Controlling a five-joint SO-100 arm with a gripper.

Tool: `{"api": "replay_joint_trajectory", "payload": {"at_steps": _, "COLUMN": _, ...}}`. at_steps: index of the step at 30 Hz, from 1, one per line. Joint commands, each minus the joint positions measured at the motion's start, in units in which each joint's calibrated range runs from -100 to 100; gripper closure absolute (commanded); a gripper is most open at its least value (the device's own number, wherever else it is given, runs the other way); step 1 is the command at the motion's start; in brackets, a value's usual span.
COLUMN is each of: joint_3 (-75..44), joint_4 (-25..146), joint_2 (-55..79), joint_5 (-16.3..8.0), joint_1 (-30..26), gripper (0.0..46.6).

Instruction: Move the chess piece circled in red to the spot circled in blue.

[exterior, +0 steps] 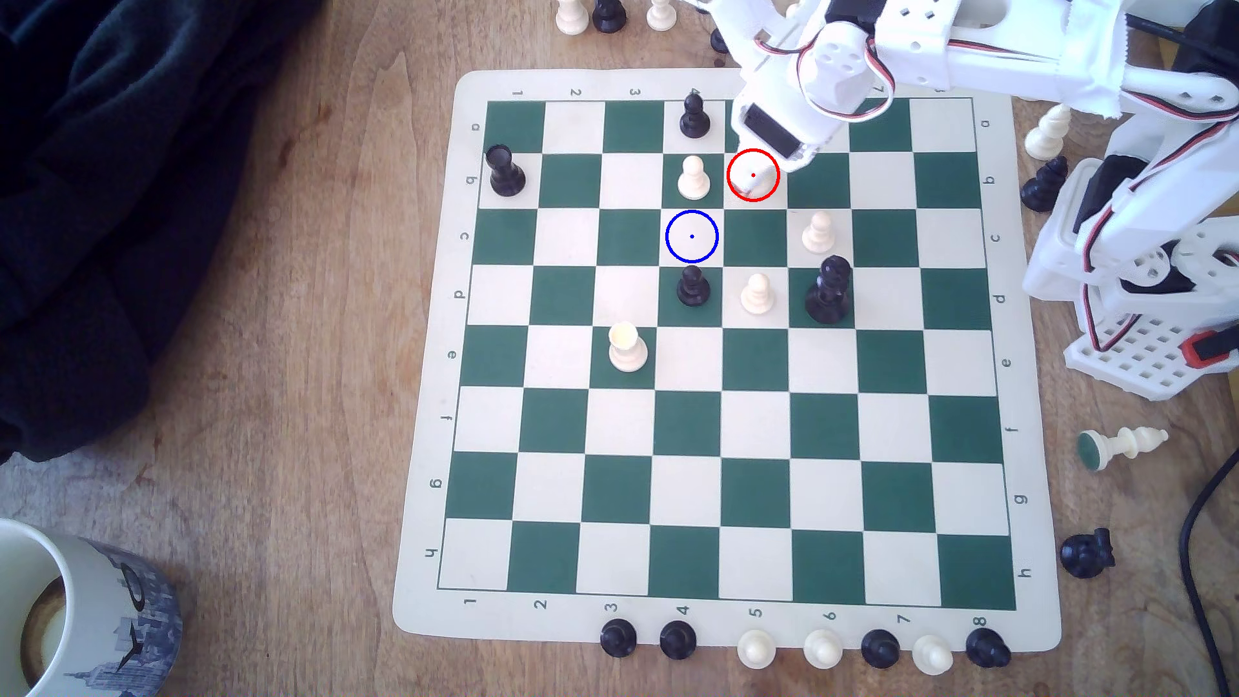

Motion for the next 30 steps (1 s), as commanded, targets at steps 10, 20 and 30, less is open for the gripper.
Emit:
{"api": "replay_joint_trajectory", "payload": {"at_steps": 10, "joint_3": -1.0, "joint_4": -2.2, "joint_2": -3.0, "joint_5": 0.7, "joint_1": 1.4, "gripper": 29.3}}
{"api": "replay_joint_trajectory", "payload": {"at_steps": 20, "joint_3": -1.4, "joint_4": -3.2, "joint_2": -4.8, "joint_5": 0.6, "joint_1": 1.2, "gripper": 30.3}}
{"api": "replay_joint_trajectory", "payload": {"at_steps": 30, "joint_3": -0.7, "joint_4": -3.6, "joint_2": -6.0, "joint_5": 0.4, "joint_1": 0.8, "gripper": 30.7}}
